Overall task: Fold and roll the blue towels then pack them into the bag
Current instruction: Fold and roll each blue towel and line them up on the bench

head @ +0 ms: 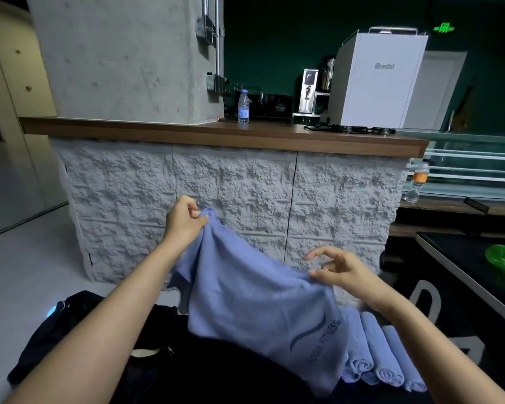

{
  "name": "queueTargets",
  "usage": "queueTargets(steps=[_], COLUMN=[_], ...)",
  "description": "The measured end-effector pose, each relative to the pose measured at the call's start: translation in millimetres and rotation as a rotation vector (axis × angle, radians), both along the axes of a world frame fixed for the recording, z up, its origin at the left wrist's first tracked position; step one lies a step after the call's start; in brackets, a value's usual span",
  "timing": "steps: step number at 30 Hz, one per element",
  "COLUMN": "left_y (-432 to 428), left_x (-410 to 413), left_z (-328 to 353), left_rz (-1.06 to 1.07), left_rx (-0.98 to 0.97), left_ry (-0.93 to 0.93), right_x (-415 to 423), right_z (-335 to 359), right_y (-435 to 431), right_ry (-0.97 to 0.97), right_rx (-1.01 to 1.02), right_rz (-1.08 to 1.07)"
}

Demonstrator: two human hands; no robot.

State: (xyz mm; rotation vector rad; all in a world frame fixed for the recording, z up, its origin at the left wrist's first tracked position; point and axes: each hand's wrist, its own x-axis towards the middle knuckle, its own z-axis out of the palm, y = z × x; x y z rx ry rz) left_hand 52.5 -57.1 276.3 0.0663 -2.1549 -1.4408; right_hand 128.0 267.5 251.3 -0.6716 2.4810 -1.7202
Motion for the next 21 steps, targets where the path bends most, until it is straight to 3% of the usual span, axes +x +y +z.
queueTargets(steps=[3, 8, 13, 15, 21], left_y=[26.5, 57.7, 68.2, 70.8, 75.7], left_x=[5.5, 25.7, 41.7, 46.5, 57.1], left_z=[-2.8, 3.3, 4.6, 5.3, 3.3], left_rz=[-0.144, -0.398, -0.552, -0.606, -0.666], left_rx=[0.026, 0.051, 0.118, 0.153, 0.169], left_ry=[-0.044, -0.105, -0.142, -0.160, -0.140], right_x=[0.6, -5.1, -15.5, -18.3, -26.1], right_z=[14.1, 36.3, 40.7, 41.3, 27.8], right_y=[-26.2, -57.8, -78.3, -79.8, -79.0], right_ry=[0.070, -0.005, 0.379, 0.467, 0.334], right_rx=[-0.031, 0.075, 0.259, 0.312, 0.224], right_rz=[0.011, 0.130, -0.183, -0.202, -0.235])
